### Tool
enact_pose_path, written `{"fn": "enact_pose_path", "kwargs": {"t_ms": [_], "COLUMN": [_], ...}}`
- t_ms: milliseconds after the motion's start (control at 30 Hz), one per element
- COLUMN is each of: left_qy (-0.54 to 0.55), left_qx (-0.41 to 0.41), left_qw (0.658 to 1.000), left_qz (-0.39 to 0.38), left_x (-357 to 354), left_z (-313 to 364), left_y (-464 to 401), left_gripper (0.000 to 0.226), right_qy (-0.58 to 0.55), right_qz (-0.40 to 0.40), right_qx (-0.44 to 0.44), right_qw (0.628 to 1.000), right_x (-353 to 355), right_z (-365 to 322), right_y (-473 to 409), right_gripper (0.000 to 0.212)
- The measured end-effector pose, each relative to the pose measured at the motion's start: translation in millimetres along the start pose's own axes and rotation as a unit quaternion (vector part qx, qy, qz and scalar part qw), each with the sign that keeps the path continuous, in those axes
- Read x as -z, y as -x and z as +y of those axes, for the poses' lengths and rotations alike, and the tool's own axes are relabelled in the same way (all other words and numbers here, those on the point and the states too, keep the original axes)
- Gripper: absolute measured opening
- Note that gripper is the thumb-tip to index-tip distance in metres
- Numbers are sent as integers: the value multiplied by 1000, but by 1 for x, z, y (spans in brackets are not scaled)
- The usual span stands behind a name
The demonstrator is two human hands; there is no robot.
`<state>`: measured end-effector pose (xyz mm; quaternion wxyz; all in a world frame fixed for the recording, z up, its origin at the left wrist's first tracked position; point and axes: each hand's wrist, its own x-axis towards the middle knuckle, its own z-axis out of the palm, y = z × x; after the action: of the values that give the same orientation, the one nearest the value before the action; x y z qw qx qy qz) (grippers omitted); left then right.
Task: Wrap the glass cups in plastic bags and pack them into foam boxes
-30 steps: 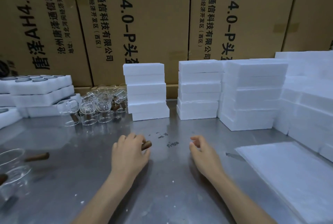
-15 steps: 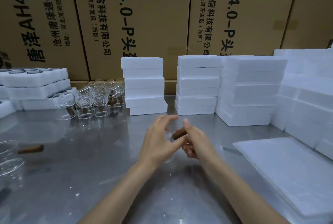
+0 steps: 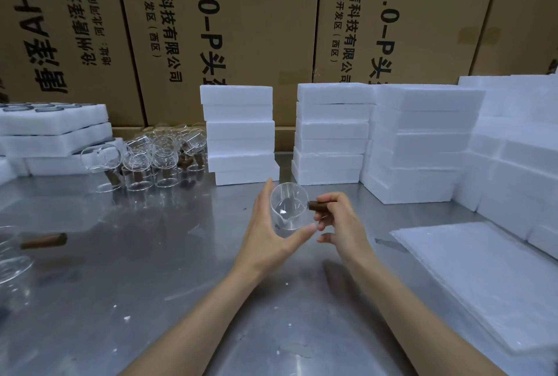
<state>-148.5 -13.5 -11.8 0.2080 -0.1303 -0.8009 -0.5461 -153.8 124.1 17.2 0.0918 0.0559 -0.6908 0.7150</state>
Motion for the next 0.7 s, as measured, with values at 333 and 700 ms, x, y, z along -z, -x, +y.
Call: {"fn": "enact_pose_path", "kwargs": {"t_ms": [333, 700], "left_qy": [-59, -53], "left_qx": [-112, -103], "left_qw": [989, 993], "left_qz": [73, -11], "left_x": [1, -2], "left_z": [-1, 12], "left_y": [-1, 7], "left_gripper": [65, 93], "right_qy": [247, 225], "right_qz": [48, 86], "right_qx": [126, 119], "right_qw": [960, 963], "right_x": [11, 18], "right_z": [6, 10], "right_y": [-3, -10], "right_gripper": [21, 45]}}
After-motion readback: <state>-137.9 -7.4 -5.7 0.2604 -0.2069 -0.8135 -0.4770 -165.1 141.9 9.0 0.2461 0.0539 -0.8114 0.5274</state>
